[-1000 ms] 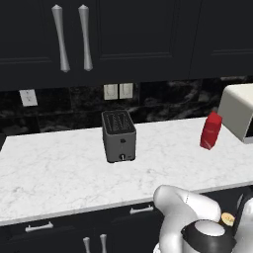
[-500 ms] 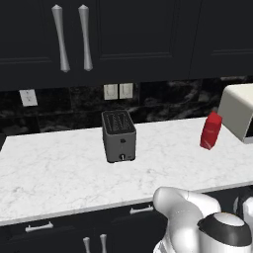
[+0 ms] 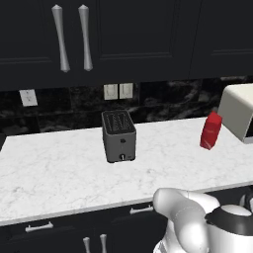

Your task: Pick the pizza cutter from the drawer and place it on the counter.

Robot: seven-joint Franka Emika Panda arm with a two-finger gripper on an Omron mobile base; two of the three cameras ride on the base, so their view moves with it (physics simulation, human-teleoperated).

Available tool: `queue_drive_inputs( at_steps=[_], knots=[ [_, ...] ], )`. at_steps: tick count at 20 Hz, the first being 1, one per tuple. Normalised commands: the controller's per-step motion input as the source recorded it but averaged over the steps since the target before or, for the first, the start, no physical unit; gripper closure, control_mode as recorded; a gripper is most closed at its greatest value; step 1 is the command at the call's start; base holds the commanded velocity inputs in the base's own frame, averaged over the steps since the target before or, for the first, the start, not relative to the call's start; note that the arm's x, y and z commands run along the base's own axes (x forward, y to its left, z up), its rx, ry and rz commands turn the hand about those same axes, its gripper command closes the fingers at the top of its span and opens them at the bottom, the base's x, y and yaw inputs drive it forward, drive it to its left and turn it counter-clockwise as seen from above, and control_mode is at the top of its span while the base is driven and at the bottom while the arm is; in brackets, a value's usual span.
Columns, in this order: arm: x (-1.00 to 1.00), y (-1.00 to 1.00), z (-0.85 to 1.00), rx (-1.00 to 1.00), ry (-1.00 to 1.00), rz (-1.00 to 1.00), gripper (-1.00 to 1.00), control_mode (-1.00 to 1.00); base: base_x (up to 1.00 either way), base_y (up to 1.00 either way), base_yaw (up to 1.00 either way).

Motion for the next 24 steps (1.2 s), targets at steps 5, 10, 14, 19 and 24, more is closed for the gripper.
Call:
queue_drive_inputs(
  at_steps=[5, 10, 14, 19, 24],
  knots=[
    [0.00, 0.05, -0.24, 0.00, 0.00, 0.00, -1.00, -1.00, 0.00, 0.00, 0.00],
    [0.00, 0.30, -0.35, 0.00, 0.00, 0.00, -1.00, -1.00, 0.00, 0.00, 0.00],
    [0.00, 0.24, -0.31, 0.00, 0.00, 0.00, -1.00, -1.00, 0.00, 0.00, 0.00],
    [0.00, 0.02, -0.26, 0.02, 0.00, 0.00, -1.00, -1.00, 0.00, 0.00, 0.00],
    [0.00, -0.04, -0.18, 0.03, 0.00, 0.00, -1.00, -1.00, 0.00, 0.00, 0.00]
  ],
)
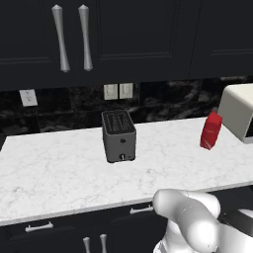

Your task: Pick the pizza cutter from the drawer and place it on the counter.

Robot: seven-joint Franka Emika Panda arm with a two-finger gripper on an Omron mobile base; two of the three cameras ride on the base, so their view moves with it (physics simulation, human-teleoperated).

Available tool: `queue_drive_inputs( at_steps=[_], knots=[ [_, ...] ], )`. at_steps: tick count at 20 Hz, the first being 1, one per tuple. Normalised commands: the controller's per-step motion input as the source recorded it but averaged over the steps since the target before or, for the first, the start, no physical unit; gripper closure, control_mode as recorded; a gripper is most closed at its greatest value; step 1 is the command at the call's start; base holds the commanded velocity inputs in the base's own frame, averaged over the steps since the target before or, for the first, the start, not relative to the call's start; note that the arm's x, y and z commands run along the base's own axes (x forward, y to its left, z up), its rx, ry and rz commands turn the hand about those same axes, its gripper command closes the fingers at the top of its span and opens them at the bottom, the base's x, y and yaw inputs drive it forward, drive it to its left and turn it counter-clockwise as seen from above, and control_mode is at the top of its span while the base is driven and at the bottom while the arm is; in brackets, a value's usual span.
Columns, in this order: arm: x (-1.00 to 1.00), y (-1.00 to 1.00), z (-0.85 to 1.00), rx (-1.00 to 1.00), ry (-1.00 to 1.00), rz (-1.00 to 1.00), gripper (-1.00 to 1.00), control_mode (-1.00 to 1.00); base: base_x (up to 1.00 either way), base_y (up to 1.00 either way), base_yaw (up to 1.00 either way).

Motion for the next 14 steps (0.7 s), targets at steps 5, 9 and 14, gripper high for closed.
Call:
queue_drive_inputs(
  at_steps=[5, 9, 14],
  knots=[
    [0.00, -0.21, -0.03, 0.03, -0.01, 0.00, -1.00, -1.00, 0.00, 0.00, 0.00],
    [0.00, -0.16, 0.03, 0.00, -0.04, 0.00, -1.00, -1.00, 0.00, 0.00, 0.00],
    [0.00, -0.02, 0.06, 0.00, -0.03, 0.00, -1.00, -1.00, 0.00, 0.00, 0.00]
  ],
)
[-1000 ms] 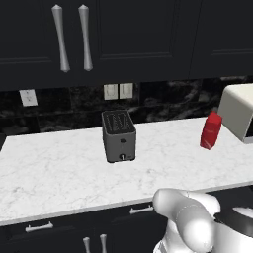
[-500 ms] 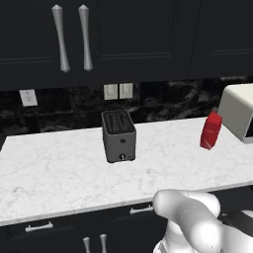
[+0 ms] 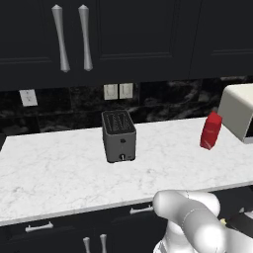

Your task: Pick the pizza cutter from the drawer and place it on the counter.

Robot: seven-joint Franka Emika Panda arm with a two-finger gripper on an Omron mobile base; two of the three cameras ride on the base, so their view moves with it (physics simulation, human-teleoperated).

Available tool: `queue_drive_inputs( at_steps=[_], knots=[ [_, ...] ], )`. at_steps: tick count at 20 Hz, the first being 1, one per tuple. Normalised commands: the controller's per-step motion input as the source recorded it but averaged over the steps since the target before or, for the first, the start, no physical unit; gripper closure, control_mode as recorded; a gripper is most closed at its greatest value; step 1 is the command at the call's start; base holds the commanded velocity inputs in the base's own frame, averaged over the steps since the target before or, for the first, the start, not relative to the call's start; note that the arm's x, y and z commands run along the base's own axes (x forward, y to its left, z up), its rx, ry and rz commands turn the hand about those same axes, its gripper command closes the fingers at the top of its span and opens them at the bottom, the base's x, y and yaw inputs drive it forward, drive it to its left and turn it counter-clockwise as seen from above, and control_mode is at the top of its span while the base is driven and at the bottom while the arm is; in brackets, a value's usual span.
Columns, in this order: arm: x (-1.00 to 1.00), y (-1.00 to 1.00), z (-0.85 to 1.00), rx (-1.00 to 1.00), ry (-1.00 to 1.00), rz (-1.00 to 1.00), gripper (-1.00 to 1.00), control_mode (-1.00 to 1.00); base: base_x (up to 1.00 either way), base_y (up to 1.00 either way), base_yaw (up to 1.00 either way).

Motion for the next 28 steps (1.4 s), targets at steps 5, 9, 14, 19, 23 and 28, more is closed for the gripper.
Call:
queue_drive_inputs(
  at_steps=[5, 9, 14, 19, 23, 28],
  knots=[
    [0.02, 0.00, -0.15, 0.00, 0.01, 0.00, -1.00, -1.00, 0.00, 0.00, 0.00],
    [0.00, 0.00, -0.32, 0.01, 0.10, 0.00, -1.00, -1.00, 0.00, 0.00, 0.00],
    [0.00, 0.00, -0.40, 0.02, 0.11, 0.00, -1.00, -1.00, 0.00, 0.00, 0.00],
    [0.00, 0.00, -0.31, 0.00, 0.05, 0.00, 1.00, -1.00, 0.00, 0.00, 0.00],
    [-0.07, 0.00, -0.12, 0.01, 0.00, 0.00, 1.00, -1.00, 0.00, 0.00, 0.00],
    [-0.25, -0.05, 0.00, 0.02, 0.00, -0.01, 1.00, -1.00, 0.00, 0.00, 0.00]
  ],
)
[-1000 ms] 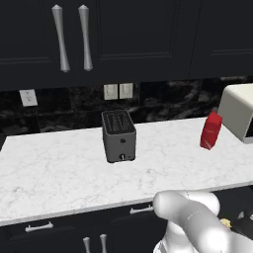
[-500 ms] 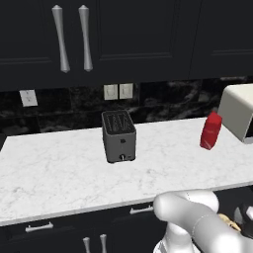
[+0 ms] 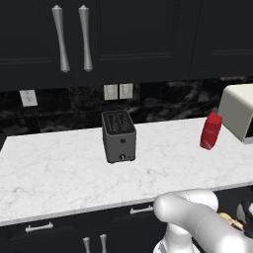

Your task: Pick the pizza cutter from the drawer and place it on the counter.

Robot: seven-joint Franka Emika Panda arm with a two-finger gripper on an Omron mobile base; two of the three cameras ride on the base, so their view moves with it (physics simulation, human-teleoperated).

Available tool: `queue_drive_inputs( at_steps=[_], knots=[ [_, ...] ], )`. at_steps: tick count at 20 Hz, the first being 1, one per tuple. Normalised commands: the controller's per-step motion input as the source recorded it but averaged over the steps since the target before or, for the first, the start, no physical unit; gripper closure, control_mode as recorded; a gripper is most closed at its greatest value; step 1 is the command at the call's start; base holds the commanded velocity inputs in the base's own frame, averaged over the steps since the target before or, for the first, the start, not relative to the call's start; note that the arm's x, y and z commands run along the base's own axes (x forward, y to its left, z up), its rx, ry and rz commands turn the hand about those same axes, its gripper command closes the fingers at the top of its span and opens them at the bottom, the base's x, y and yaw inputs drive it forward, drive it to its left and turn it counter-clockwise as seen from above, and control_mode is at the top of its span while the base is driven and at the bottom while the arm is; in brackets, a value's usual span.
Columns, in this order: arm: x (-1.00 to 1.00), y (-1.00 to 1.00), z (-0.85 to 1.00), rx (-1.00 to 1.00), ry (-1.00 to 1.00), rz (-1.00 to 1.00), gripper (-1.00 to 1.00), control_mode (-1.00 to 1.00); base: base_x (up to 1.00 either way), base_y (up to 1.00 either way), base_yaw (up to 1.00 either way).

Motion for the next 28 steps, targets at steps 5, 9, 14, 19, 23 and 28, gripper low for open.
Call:
queue_drive_inputs(
  at_steps=[5, 9, 14, 19, 23, 28],
  knots=[
    [-0.29, -0.20, 0.23, 0.01, -0.02, 0.00, 1.00, -1.00, 0.00, 0.00, 0.00],
    [-0.23, -0.18, 0.67, 0.00, -0.03, -0.02, 1.00, -1.00, 0.00, 0.00, 0.00],
    [-0.31, -0.11, 0.90, 0.00, -0.01, -0.04, 1.00, -1.00, 0.00, 0.00, 0.00],
    [-0.32, -0.09, 0.77, 0.00, -0.01, 0.00, 1.00, -1.00, 0.00, 0.00, 0.00],
    [-0.24, -0.04, 0.71, 0.00, -0.08, 0.00, 1.00, -1.00, 0.00, 0.00, 0.00],
    [0.15, 0.11, 0.82, 0.00, -0.19, 0.00, 1.00, -1.00, 0.00, 0.00, 0.00]
  ],
)
